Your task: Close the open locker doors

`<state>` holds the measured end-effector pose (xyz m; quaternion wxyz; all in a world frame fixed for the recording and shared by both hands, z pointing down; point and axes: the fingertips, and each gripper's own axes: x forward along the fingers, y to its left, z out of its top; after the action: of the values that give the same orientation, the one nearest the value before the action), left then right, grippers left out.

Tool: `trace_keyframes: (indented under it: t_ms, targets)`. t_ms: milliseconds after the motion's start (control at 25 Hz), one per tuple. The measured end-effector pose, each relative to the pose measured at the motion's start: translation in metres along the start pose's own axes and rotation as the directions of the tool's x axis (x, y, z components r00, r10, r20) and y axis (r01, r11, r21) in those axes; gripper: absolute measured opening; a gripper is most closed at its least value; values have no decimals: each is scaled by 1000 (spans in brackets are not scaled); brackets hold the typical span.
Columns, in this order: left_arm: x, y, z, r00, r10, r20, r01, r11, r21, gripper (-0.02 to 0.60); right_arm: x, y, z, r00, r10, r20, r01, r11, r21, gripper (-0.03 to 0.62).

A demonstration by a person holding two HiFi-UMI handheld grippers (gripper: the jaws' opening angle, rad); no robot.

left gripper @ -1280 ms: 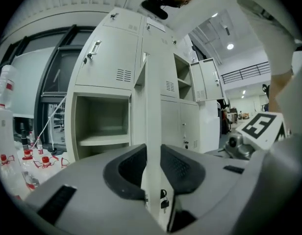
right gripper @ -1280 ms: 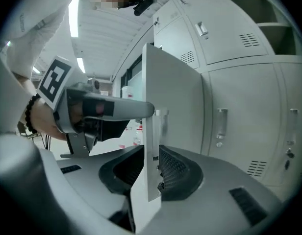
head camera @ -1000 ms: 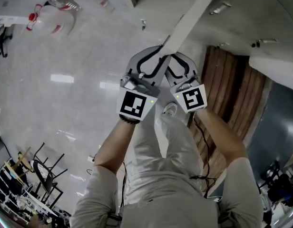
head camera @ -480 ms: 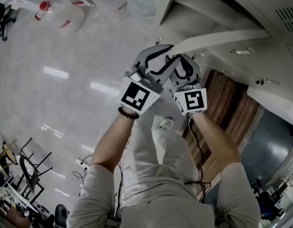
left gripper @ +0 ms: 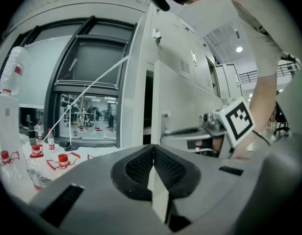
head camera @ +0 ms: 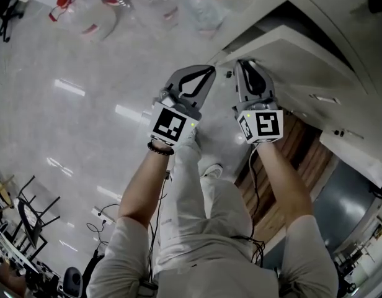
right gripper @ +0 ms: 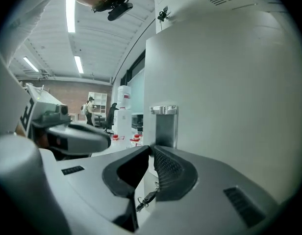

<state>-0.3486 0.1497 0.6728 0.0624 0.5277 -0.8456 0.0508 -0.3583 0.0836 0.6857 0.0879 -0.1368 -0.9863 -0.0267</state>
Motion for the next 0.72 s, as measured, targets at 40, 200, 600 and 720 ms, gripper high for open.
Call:
trace_keyframes:
  t_ms: [40, 200, 600, 720]
  targets:
    - [8, -1, -10, 1000, 0, -15, 0, 1000, 2, 5, 5, -4, 1, 1000, -16, 6, 16, 1000, -3, 44]
    - [55, -1, -39, 998, 9, -56, -9, 1000, -5, 5, 21, -18, 7, 997, -79, 25, 79, 997, -8, 40]
    - [120, 15, -56, 997, 53, -56, -52, 998, 21, 4, 38, -38, 9, 984, -172, 34, 173, 985, -11, 33]
    - [120, 14, -56, 997, 60, -41, -60, 998, 7, 3, 38, -38, 8, 983, -180, 30, 180, 983, -25, 35]
